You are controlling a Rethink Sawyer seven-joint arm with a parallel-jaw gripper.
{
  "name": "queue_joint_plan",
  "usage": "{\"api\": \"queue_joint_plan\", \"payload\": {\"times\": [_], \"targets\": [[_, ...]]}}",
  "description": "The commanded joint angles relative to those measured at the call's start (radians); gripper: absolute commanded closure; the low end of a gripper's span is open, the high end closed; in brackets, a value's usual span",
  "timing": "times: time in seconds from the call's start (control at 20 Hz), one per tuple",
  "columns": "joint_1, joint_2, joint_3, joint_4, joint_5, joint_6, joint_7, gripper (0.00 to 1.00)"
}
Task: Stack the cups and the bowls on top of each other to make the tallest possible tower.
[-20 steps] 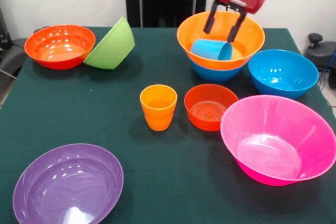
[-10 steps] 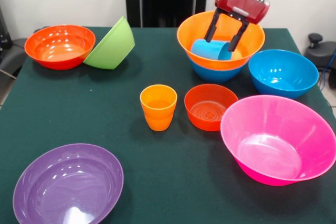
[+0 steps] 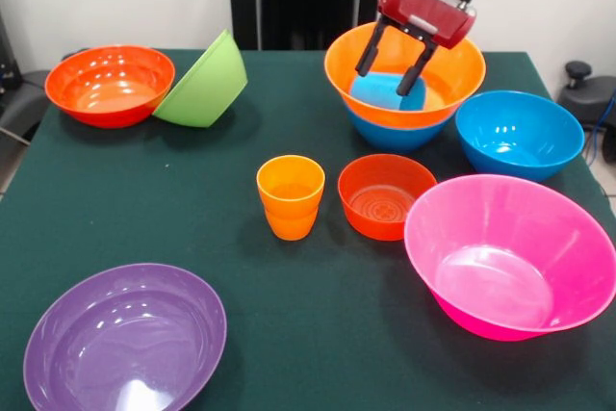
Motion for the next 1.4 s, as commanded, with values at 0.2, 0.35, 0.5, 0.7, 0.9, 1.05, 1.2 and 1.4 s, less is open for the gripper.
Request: {"api": "queue_joint_plan", "payload": {"times": [0.2,0.35,0.5,0.7,0.9,1.05,1.2,1.4], "targets": [[0.004,0.028,0.068,-0.061,0.042,0.177,0.161,0.00],[0.000,0.015,0.079,-0.056,0.036,0.176,0.160,0.00],[0.001,0.004,0.081,-0.061,0.033,0.180,0.158,0.00],[-0.006,-0.010,0.101,-0.052,0.026,0.158,0.159,0.00],[-0.018,-0.022,0.120,-0.042,0.020,0.146,0.155,0.00],[-0.018,-0.025,0.125,-0.041,0.018,0.148,0.153,0.00],[-0.021,-0.024,0.135,-0.038,0.021,0.141,0.158,0.00],[-0.021,-0.019,0.144,-0.038,0.029,0.138,0.168,0.00]]}}
